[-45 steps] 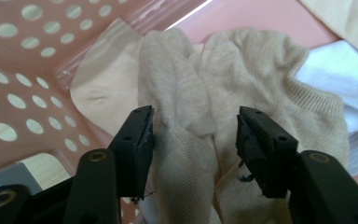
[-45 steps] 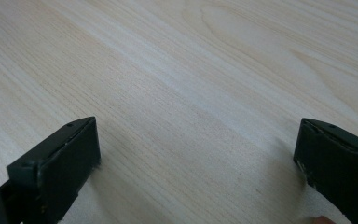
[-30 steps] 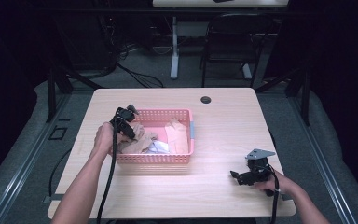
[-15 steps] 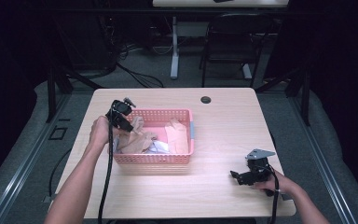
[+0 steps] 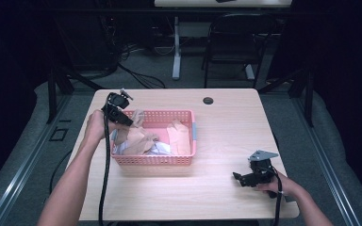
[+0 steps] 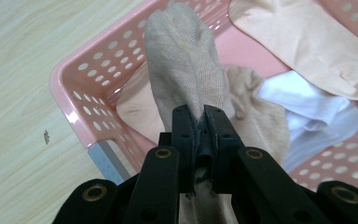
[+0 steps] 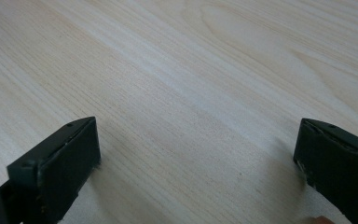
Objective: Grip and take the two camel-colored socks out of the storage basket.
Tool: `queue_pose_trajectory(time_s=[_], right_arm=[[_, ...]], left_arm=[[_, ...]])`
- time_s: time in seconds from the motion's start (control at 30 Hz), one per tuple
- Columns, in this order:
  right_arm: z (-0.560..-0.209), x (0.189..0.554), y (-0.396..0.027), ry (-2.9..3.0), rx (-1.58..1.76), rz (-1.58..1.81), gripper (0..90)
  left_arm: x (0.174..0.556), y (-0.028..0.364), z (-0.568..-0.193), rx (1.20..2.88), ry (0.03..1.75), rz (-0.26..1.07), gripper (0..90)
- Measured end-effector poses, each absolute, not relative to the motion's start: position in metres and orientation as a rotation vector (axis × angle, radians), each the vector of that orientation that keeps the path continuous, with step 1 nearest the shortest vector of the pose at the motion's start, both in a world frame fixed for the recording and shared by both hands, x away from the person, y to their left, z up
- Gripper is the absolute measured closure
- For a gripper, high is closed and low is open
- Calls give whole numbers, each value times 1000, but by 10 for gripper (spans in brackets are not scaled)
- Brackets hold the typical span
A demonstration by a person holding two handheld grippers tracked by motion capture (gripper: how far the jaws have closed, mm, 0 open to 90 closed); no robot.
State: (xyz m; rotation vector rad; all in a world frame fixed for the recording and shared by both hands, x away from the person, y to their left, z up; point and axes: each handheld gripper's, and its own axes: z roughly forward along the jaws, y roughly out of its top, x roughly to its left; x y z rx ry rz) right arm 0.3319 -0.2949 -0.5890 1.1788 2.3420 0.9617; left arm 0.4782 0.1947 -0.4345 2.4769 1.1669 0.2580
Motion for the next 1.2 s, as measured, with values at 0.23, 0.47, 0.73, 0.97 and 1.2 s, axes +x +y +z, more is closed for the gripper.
queue_pose_trajectory(time_s=[0.23, 0.47, 0.73, 0.97, 1.2], right_arm=[[-589, 332, -295, 2343, 1177, 960, 0], [-589, 332, -295, 2344, 1178, 960, 0], [-589, 332, -295, 2343, 1179, 961, 0], [-589, 332, -295, 2343, 1179, 962, 0], [-589, 332, -295, 2346, 1177, 956, 0]], left_arm=[[477, 194, -422, 2471, 1141, 246, 833], [476, 194, -412, 2462, 1131, 218, 831], [472, 196, -393, 2462, 1114, 230, 831], [469, 202, -384, 2454, 1122, 235, 831], [465, 216, -374, 2425, 1152, 250, 831]])
